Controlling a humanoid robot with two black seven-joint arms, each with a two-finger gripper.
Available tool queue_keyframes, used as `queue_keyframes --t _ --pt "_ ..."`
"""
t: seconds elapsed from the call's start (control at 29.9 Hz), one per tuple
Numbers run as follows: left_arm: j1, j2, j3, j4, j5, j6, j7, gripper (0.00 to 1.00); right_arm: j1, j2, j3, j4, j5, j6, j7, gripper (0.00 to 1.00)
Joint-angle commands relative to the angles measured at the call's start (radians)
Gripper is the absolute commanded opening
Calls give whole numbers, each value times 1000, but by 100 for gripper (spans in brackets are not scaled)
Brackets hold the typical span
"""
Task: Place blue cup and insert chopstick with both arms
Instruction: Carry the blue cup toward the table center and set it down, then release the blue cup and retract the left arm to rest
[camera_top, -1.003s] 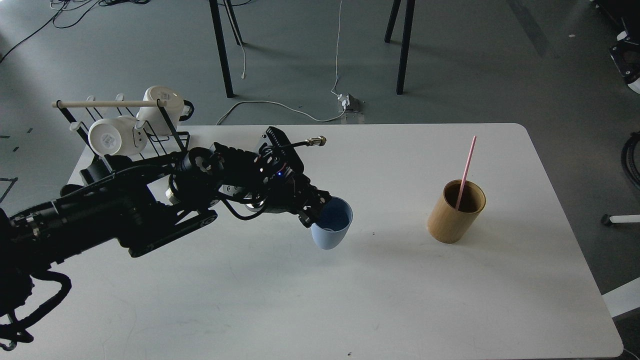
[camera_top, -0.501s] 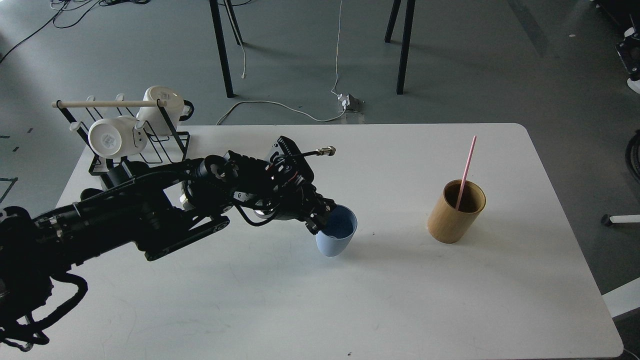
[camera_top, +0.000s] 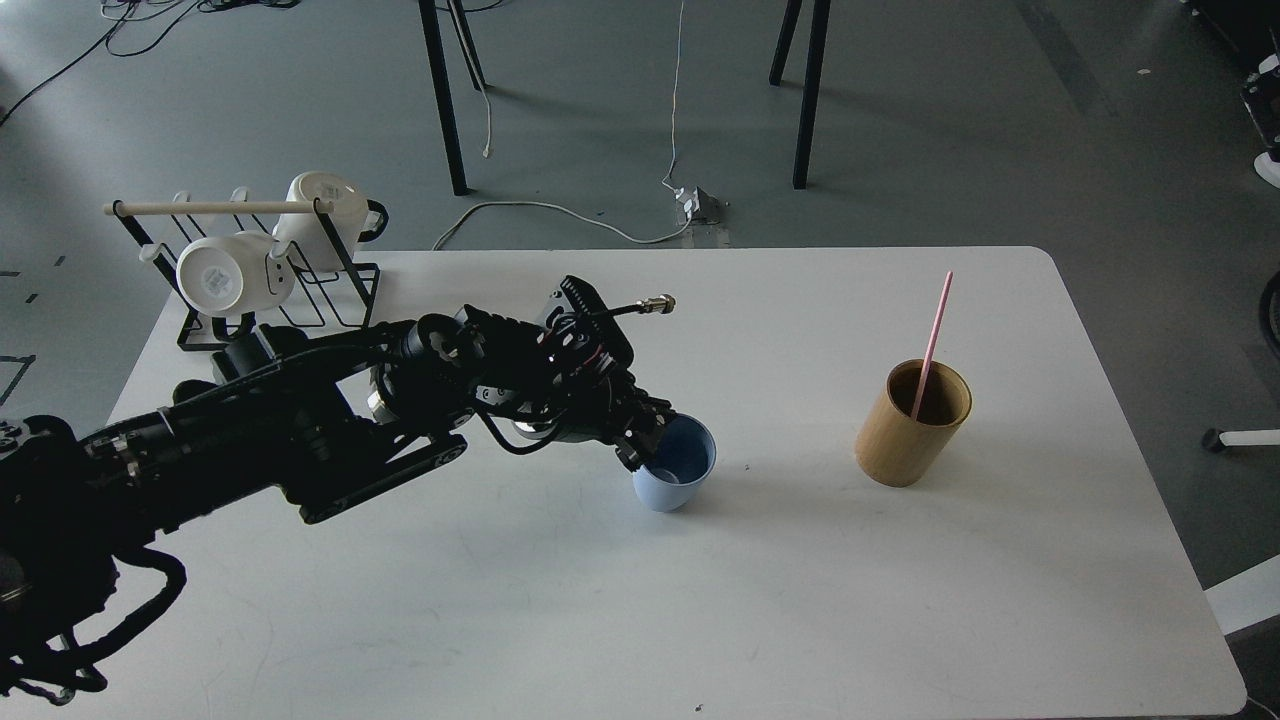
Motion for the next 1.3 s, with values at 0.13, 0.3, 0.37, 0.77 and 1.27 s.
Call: queue_keyframes --t 0.13,0.3,0.37,0.77,1.27 --pt "1 2 -3 -9 0 0 1 16 0 -1 -2 2 0 0 0 99" --pt "-11 20 -25 -27 0 9 -15 40 0 -1 -5 3 0 0 0 99" --pt "-13 35 -46 -29 -14 29 -16 45 0 -4 -5 3 0 0 0 99" --pt "-8 115 -376 16 -903 129 -4 99 -46 -173 -104 187 -109 0 -2 99" --pt "-10 135 -598 354 -1894 5 -7 100 -64 -287 -120 612 -793 -220 -51 99"
